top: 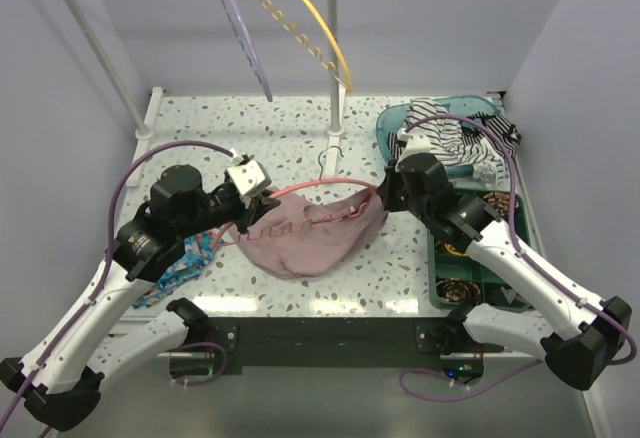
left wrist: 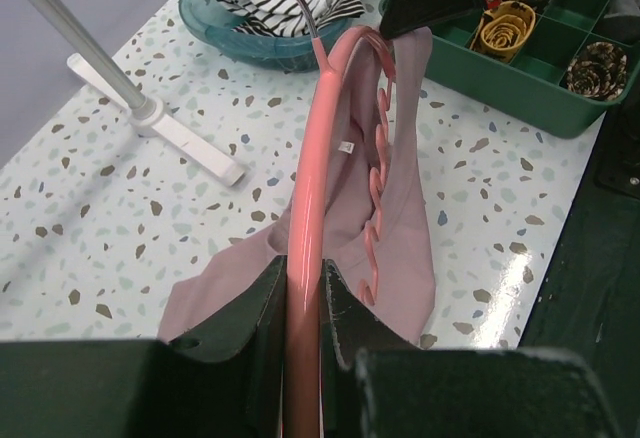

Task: Place the tank top on the hanger

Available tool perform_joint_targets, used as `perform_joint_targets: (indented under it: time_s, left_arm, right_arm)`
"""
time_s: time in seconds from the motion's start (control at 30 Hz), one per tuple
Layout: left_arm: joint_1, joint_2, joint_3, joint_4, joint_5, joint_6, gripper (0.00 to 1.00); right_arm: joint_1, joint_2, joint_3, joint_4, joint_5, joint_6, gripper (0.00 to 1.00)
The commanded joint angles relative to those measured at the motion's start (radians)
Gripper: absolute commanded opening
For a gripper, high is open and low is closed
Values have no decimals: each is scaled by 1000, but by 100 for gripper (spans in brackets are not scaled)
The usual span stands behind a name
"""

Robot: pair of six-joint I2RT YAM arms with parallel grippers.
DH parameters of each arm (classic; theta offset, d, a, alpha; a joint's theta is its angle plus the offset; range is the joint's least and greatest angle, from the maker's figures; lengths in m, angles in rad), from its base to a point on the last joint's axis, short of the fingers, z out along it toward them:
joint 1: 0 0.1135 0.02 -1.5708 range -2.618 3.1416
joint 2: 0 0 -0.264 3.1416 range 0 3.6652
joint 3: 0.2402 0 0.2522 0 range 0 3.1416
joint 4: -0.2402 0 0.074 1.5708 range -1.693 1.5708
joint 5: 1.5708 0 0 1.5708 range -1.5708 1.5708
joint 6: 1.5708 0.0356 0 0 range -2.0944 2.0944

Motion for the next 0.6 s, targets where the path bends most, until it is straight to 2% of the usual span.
perform_joint_targets:
  time_s: [0.0, 0.17, 0.3, 0.57]
  left_arm:
    - [-3, -2, 16, 146, 32, 65, 0]
    - [-3, 9, -31, 184, 112, 56, 0]
    - [-3, 26, -99, 270, 140, 67, 0]
    - [-3, 63, -142, 408, 206, 30, 0]
  right_arm:
    - [4, -45, 7, -7, 32, -28, 0]
    - [4, -28, 47, -10, 41, -42, 0]
    - [4, -13, 104, -14, 18, -57, 0]
    - [3, -4, 179, 1, 1, -99, 0]
